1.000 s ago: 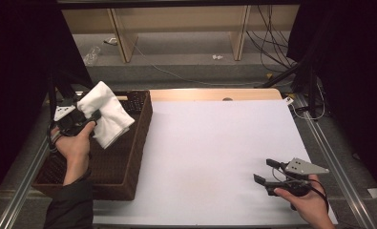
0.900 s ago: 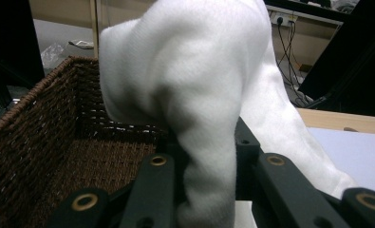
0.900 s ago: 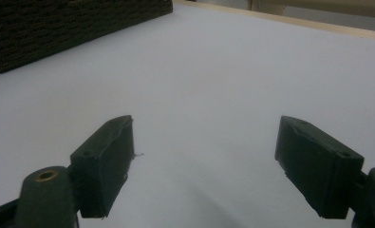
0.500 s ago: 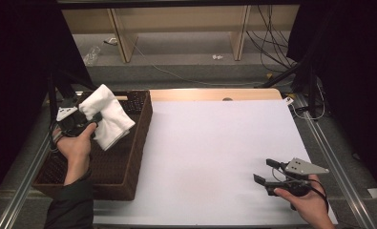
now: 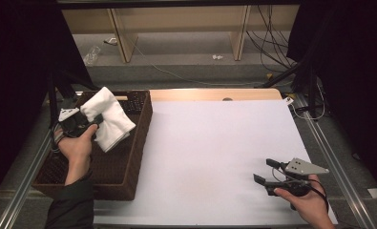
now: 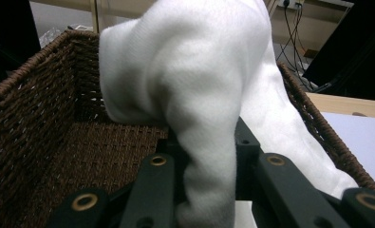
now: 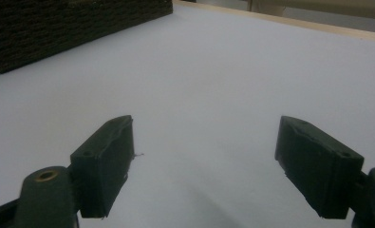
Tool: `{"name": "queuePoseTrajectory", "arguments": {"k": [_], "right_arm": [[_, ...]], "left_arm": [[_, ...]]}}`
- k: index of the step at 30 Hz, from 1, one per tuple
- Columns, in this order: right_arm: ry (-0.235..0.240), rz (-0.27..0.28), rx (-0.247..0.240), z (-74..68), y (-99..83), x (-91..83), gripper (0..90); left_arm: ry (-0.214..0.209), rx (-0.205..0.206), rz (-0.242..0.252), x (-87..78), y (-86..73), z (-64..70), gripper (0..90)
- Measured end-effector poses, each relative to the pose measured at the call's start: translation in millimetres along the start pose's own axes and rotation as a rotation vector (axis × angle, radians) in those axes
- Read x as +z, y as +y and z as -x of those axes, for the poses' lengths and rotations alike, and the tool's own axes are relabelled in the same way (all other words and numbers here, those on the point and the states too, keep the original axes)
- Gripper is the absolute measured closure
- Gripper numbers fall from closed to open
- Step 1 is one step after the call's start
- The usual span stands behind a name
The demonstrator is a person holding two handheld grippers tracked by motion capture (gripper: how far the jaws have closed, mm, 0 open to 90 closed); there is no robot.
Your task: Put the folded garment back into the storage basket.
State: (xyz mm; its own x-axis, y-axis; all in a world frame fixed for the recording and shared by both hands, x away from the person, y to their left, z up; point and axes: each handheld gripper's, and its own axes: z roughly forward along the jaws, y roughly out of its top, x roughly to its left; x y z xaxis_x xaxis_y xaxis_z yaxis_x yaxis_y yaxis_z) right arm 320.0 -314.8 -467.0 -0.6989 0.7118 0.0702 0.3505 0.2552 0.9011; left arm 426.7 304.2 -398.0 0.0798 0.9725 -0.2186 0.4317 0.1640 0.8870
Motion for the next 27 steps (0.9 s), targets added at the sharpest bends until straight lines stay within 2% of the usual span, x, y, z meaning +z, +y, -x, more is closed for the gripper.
{"name": "queuePoseTrajectory", "arguments": {"k": [27], "right_arm": [[0.000,0.002,0.004,-0.2,0.2,-0.2,21.5]], "left_arm": [[0.013,-0.001,-0.053,7.3,-7.7,-5.1,74.9]]}}
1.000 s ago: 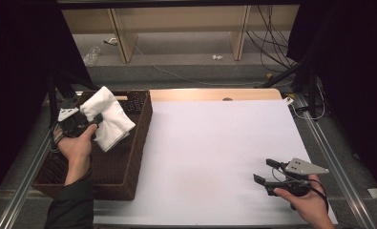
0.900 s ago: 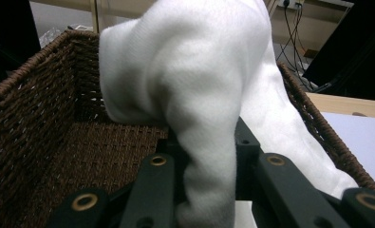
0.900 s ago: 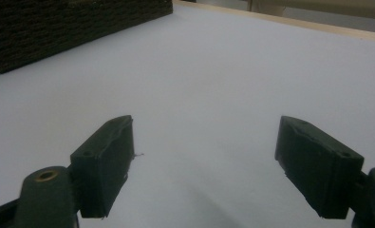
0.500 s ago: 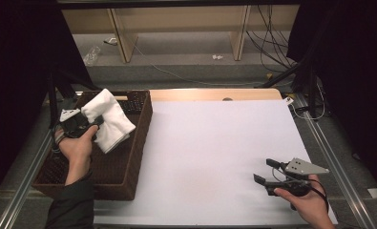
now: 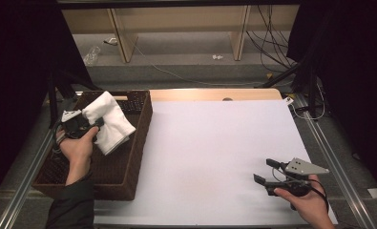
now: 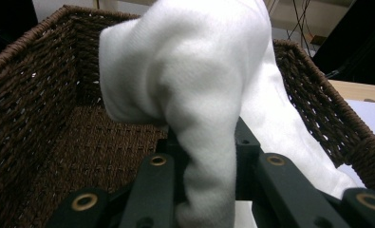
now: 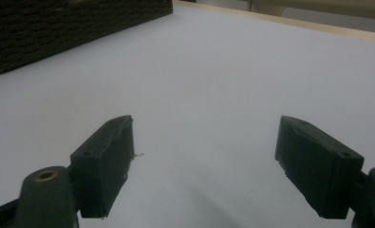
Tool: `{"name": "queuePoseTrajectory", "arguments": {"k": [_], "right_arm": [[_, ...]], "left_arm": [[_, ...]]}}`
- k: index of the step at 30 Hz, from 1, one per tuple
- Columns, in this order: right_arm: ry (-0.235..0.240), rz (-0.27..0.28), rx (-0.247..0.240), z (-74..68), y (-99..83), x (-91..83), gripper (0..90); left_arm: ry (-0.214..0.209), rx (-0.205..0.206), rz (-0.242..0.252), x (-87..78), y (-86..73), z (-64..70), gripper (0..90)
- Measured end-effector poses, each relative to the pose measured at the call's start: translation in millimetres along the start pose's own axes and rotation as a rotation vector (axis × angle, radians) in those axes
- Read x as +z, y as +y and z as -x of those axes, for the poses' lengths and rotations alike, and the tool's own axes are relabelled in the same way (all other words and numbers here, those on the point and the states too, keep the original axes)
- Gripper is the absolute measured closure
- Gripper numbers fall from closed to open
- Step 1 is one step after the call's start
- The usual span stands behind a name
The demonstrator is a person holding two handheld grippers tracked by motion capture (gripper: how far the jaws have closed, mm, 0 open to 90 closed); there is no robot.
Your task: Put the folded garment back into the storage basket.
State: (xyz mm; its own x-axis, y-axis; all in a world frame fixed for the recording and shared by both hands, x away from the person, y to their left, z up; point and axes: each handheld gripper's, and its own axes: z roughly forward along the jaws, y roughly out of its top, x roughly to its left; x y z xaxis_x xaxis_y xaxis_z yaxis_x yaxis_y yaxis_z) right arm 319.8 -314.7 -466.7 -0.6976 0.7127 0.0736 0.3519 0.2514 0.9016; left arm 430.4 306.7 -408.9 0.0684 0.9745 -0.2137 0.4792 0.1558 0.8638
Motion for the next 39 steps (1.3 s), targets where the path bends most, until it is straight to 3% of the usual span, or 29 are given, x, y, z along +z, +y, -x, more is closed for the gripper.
{"name": "queuePoseTrajectory", "arguments": {"k": [39], "right_arm": [[-0.001,0.000,-0.005,0.3,-0.2,0.5,21.5]], "left_arm": [[-0.007,0.008,-0.102,15.1,-9.7,-4.7,74.7]]}}
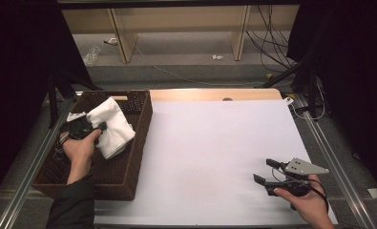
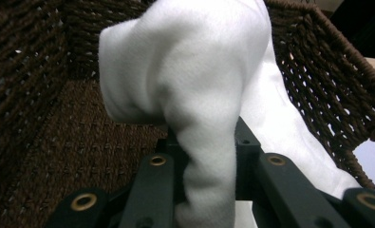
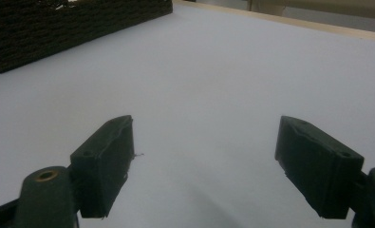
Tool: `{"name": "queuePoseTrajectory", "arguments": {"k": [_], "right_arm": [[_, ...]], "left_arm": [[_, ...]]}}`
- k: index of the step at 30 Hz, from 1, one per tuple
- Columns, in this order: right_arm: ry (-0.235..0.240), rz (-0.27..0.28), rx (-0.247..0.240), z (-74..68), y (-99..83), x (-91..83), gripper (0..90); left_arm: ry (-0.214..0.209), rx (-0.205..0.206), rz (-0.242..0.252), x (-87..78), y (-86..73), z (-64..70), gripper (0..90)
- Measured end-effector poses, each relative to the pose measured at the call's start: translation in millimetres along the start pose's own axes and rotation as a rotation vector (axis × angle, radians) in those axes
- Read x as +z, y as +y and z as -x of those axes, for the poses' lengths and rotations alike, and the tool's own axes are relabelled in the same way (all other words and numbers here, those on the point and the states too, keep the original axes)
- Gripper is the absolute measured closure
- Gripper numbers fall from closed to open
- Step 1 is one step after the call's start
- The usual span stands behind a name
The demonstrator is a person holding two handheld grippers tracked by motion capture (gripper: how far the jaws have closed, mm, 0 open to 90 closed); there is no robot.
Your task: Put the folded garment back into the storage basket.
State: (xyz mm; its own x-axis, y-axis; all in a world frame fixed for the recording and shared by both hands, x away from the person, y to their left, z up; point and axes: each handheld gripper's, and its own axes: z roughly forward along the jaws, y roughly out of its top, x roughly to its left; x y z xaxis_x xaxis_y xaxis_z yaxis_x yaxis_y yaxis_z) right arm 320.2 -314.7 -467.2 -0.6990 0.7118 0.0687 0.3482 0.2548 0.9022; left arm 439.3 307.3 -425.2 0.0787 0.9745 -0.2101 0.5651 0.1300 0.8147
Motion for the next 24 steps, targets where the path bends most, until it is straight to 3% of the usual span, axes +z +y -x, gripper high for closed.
{"name": "queuePoseTrajectory", "arguments": {"k": [13,24], "right_arm": [[0.000,-0.001,0.002,0.1,-0.2,0.5,21.5],[0.000,-0.002,0.001,0.4,-0.2,0.4,21.5]], "left_arm": [[-0.011,0.019,-0.044,5.7,1.3,0.6,74.5],[0.014,0.016,-0.124,7.6,-0.9,-2.7,74.3]]}}
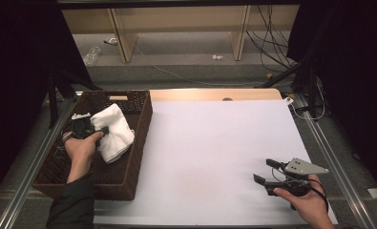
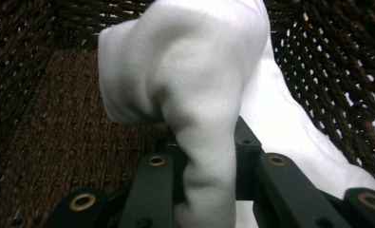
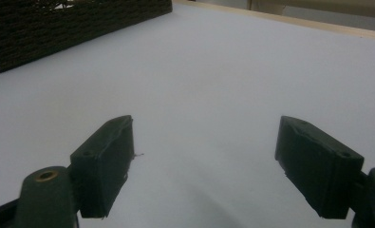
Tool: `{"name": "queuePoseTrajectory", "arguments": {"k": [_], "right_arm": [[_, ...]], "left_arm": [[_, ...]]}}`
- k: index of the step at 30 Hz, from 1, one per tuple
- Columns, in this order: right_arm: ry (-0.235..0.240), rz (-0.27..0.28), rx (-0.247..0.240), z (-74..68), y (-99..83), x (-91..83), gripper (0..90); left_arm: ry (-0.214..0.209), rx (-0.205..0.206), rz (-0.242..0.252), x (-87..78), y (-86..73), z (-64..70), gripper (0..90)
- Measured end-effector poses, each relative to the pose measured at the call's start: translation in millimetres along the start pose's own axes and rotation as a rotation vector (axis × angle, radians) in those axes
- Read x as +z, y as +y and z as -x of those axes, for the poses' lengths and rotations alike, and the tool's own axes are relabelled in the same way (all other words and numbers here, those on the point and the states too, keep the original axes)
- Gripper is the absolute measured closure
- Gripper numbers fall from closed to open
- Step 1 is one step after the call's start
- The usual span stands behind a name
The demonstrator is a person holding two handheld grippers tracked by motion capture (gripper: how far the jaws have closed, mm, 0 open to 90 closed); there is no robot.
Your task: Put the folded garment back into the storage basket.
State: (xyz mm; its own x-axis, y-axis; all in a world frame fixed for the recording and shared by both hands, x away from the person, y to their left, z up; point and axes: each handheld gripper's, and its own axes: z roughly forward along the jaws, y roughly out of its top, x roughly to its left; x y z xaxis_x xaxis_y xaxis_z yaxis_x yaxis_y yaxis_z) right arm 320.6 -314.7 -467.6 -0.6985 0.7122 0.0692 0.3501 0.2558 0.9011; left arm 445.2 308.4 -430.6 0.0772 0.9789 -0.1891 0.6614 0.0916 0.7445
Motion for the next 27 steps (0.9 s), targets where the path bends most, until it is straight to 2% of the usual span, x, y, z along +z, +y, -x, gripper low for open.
{"name": "queuePoseTrajectory", "arguments": {"k": [7,13,27], "right_arm": [[0.002,0.002,0.002,0.2,-0.2,0.1,21.5],[0.000,-0.002,0.001,0.1,-0.2,-0.1,21.5],[-0.002,-0.004,0.000,0.2,0.0,-0.7,21.5]], "left_arm": [[0.014,0.008,-0.013,-0.2,-0.2,-2.3,74.3],[0.036,0.036,-0.037,0.4,-0.5,-2.8,74.3],[0.035,0.037,-0.056,1.9,-2.1,-5.1,74.2]]}}
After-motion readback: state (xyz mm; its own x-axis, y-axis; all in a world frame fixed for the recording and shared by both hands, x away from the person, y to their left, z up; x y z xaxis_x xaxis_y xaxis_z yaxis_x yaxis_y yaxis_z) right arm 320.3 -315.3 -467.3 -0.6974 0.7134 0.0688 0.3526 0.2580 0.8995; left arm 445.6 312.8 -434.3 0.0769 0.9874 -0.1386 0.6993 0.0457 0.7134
